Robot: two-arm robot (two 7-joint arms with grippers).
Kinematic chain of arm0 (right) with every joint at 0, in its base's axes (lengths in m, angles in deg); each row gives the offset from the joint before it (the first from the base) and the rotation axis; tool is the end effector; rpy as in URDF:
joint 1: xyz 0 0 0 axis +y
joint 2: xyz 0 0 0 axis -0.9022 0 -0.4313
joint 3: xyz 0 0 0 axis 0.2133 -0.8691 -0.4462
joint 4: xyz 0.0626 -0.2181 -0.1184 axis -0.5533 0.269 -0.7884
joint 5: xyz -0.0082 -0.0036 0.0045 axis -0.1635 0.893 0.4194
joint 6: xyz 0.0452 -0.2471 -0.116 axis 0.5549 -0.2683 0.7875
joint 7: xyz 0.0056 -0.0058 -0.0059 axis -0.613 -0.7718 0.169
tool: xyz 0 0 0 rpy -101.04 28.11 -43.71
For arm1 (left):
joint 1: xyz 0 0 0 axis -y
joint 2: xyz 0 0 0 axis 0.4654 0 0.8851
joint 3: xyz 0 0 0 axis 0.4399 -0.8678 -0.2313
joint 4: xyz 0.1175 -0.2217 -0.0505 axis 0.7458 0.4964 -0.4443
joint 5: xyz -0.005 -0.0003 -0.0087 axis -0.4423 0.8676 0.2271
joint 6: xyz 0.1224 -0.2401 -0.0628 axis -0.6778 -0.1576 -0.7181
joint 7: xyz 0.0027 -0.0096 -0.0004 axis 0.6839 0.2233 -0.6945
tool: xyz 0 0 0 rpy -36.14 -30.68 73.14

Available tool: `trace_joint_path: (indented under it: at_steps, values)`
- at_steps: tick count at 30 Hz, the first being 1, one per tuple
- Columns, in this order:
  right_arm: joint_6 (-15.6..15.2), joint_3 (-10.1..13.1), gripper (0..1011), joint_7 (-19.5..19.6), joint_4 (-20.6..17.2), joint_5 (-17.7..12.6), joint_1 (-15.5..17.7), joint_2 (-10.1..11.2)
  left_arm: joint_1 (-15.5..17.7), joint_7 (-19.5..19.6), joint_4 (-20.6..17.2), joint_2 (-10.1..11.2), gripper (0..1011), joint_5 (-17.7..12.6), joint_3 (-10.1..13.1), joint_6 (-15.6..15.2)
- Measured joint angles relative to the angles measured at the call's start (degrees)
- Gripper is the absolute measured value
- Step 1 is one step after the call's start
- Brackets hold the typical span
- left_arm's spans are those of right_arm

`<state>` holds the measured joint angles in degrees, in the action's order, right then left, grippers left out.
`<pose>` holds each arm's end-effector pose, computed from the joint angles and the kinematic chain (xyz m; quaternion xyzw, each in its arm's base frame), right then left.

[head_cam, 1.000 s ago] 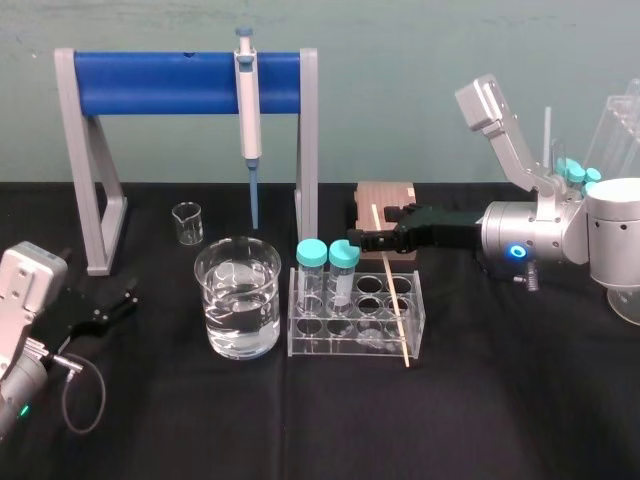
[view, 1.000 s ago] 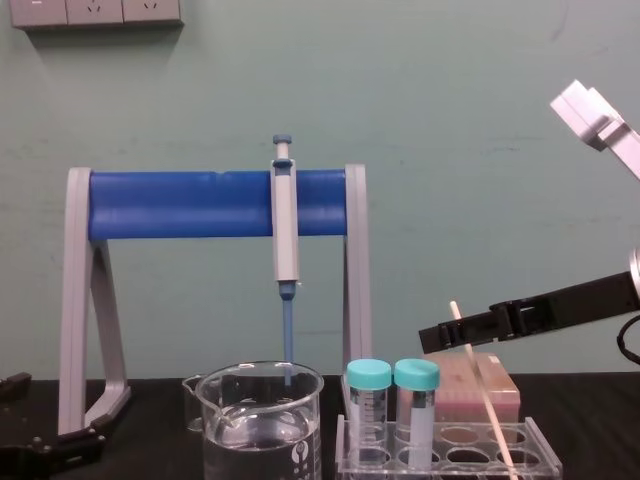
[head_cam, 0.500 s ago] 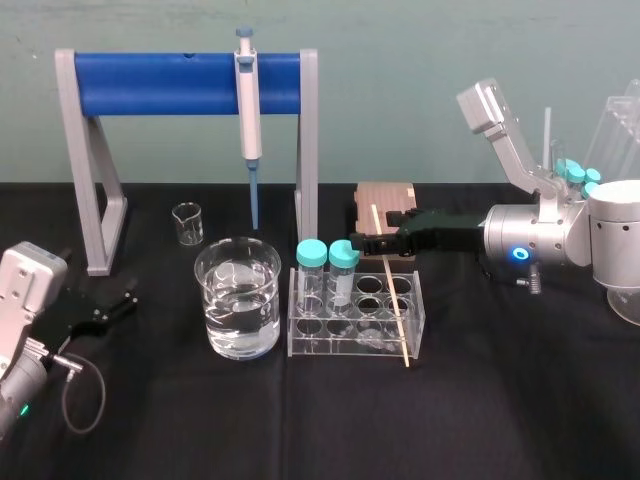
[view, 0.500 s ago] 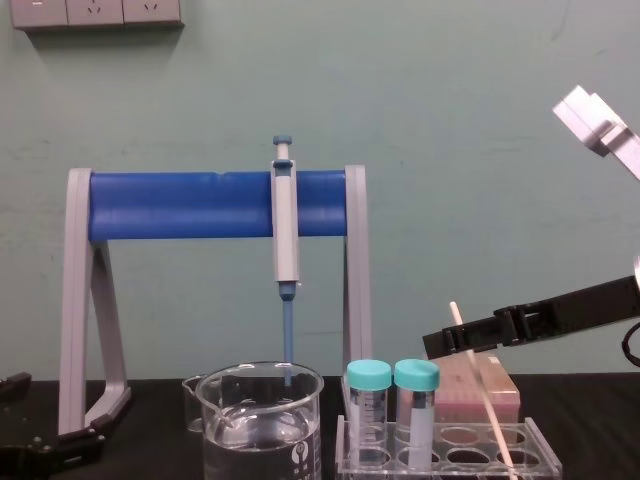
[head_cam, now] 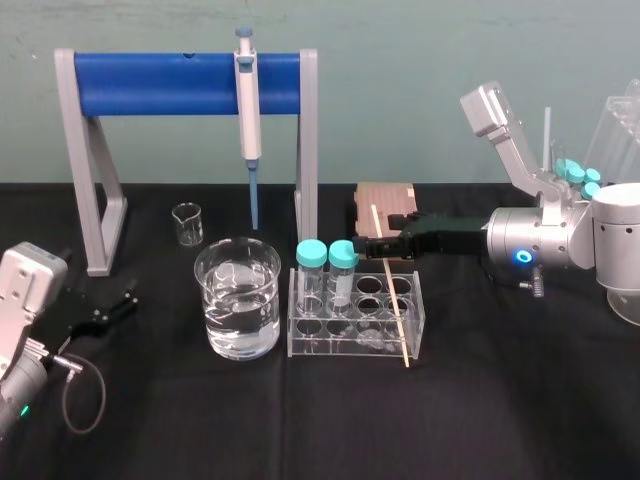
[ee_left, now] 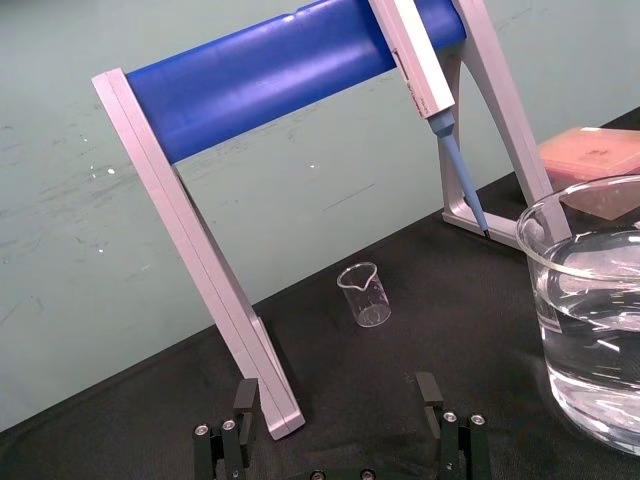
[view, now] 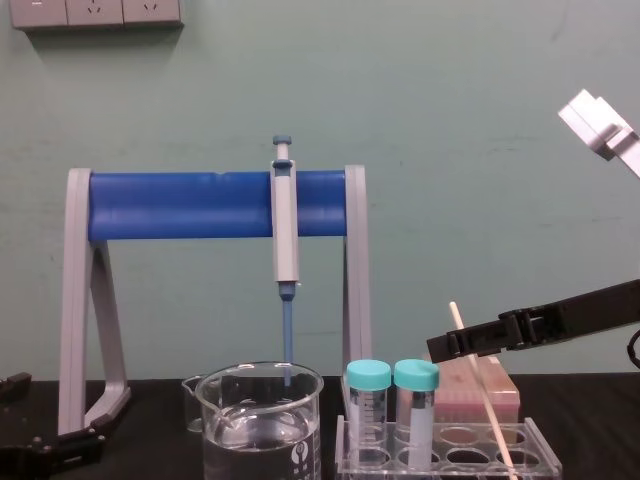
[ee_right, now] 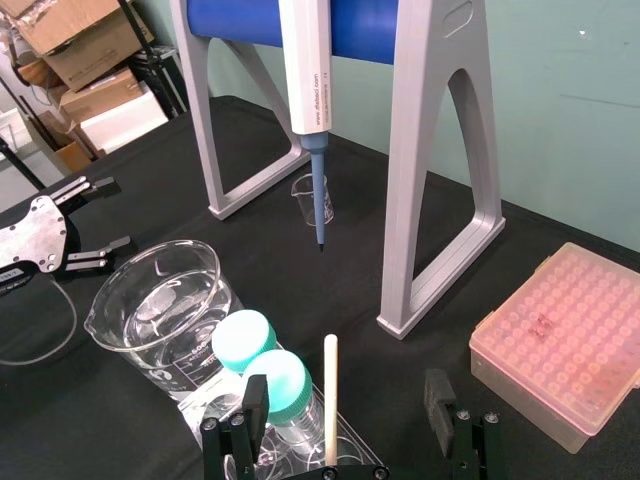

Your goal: Hold the thermometer with one hand and immerse one end into the beaker, then reinsert it into the test tube rack.

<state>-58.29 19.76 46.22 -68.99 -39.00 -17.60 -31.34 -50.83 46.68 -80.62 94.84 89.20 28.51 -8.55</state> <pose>0.4371 -0.0456 -0.1617 -0.1619 0.1509 -0.3309 0.9173 0.3222 0.0717 -0.2685 0.1414 -0.1324 0.5800 0.7913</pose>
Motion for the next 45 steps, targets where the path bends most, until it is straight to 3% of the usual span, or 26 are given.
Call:
trace_joint_path:
  at_steps: [9, 15, 30, 41, 45]
  values:
    - [0.0, 0.0, 1003, 0.01, -0.04, -0.02, 0.01, 0.02, 0.0, 0.0, 0.0, 0.0, 1004, 0.0, 0.0, 0.0]
    - [0.0, -0.02, 920, 0.04, -0.07, -0.02, 0.01, 0.02, 0.0, 0.0, 0.0, 0.0, 1004, 0.0, 0.0, 0.0]
    - [0.04, -0.02, 481, 0.09, -0.12, -0.02, 0.01, 0.02, 0.0, 0.0, 0.0, 0.0, 1004, 0.0, 0.0, 0.0]
    - [0.04, -0.02, 96, 0.11, -0.12, -0.02, 0.01, 0.02, 0.0, 0.0, 0.0, 0.0, 1004, 0.0, 0.0, 0.0]
    - [0.1, -0.02, 54, 0.12, -0.17, -0.01, 0.06, 0.04, 0.0, 0.0, 0.0, 0.0, 1004, 0.0, 0.0, 0.0]
